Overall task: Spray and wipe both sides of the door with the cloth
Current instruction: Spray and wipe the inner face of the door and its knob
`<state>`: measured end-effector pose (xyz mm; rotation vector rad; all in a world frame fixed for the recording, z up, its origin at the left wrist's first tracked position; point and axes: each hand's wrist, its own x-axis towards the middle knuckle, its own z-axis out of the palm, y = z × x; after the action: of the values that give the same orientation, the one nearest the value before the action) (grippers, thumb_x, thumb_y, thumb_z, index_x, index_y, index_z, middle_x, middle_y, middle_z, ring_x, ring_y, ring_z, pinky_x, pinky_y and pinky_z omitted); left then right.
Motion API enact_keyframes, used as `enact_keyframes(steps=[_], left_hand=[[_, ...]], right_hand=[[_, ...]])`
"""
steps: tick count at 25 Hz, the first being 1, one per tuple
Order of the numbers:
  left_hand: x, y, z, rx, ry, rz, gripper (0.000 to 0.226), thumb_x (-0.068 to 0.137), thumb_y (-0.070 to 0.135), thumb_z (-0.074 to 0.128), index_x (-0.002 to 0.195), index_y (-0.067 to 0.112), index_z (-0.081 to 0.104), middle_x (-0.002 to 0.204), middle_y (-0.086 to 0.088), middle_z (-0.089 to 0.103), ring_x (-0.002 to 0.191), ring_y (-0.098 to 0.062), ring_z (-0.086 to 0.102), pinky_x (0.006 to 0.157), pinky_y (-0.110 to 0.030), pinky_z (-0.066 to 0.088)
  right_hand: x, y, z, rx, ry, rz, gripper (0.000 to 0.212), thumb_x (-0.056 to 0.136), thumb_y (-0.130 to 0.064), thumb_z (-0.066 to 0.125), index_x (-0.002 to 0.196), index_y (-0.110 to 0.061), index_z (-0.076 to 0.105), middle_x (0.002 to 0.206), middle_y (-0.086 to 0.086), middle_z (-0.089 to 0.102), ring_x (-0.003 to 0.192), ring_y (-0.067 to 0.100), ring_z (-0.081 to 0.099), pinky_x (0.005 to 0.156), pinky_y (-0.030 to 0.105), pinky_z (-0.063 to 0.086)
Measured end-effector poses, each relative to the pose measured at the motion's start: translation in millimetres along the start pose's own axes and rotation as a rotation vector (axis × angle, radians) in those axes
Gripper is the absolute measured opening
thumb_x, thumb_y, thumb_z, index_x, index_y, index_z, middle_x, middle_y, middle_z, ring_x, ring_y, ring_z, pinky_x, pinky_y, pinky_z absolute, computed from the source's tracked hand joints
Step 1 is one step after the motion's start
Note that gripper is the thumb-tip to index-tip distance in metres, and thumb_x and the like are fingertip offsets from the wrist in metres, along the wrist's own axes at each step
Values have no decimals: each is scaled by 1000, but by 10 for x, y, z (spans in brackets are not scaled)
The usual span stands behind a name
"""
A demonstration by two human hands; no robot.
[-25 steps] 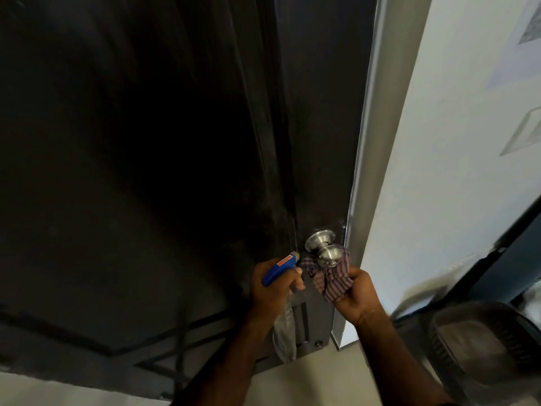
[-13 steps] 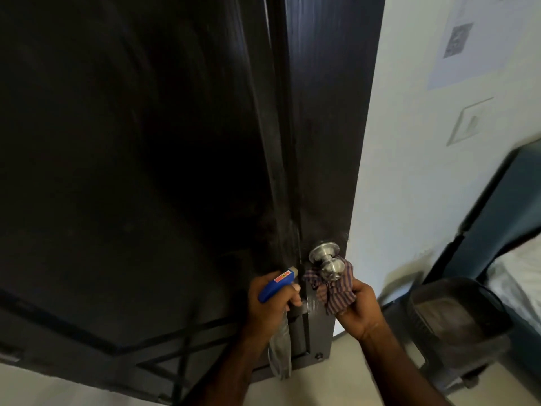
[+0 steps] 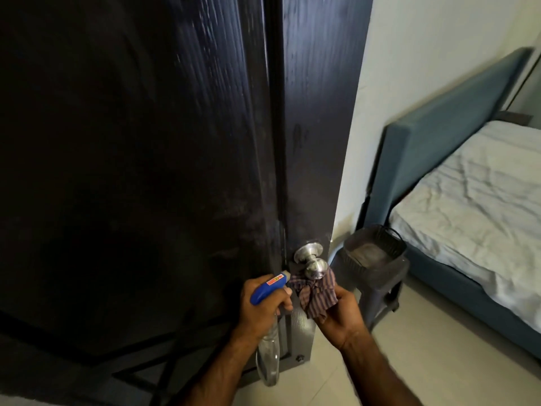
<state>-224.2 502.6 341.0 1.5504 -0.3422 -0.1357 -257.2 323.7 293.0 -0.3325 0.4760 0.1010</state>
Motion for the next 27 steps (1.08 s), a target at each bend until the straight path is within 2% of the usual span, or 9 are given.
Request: enact_keyframes(steps=[4,6,11,12,14,16,18,23,27], left_hand=[[-402,76,178,-8,9,7,43,74,34,70,67,-8,67,62,-26,63,55,-23,63,55,-21,50],[-637,116,279,20,29,11,40,74,34,70,66,-5,68,62,-26,64,57,-27,63,55,-23,51],[-1307,205,465,89,69,-26,32,75,39,69,65,8,71,63,-18,67,59,-35,64,56,-25,53],[-1453,245,507,95,64,-34,31,75,39,69,65,10,72,63,-17,67,60,-40,64,56,-26,52],[-1684,303,562,110,42,-54,31,75,39,68,67,9,71,62,-18,66,60,-44,62,55,-28,52],[-1888,343,596,132,19,-80,30,76,36,68,66,8,68,60,-20,63,56,-36,62,57,-30,54],[-2048,355,610,155,-17,-99,29,77,37,68,62,13,67,58,-18,62,55,-29,60,59,-35,55],[-2331,454,603,165,-120,-137,23,87,16,70,65,8,70,60,-7,65,56,-18,61,57,-25,52],[-2438,411,498,213,-221,-135,21,90,10,67,69,5,67,63,-12,65,59,-20,61,60,-25,52]], right_hand=[[-429,103,-185,-65,70,7,49,114,-21,34,142,9,60,137,36,65,112,43,72,117,52,46],[-661,114,-298,-101,95,24,47,113,-20,37,136,7,67,136,34,66,116,43,66,125,52,35],[-1426,325,-551,-169,159,-2,43,112,-22,40,131,2,71,128,24,72,94,32,74,85,39,62],[-1597,388,-609,-166,168,8,43,112,-22,40,129,2,71,128,23,73,97,32,77,83,38,64],[-1839,508,-699,-169,174,54,45,109,-22,42,131,5,70,131,26,72,113,37,74,101,45,59],[-2020,562,-709,-194,122,83,49,106,-23,44,135,9,68,136,31,67,123,43,67,121,54,45],[-2129,557,-674,-185,49,98,51,104,-24,46,135,12,66,140,34,63,124,45,62,125,57,38],[-2474,670,-657,-160,-35,144,56,106,-32,47,132,13,67,140,35,62,122,45,60,125,58,37],[-2589,915,-639,-206,8,26,56,107,-35,47,118,12,74,106,28,70,88,36,69,87,48,55]])
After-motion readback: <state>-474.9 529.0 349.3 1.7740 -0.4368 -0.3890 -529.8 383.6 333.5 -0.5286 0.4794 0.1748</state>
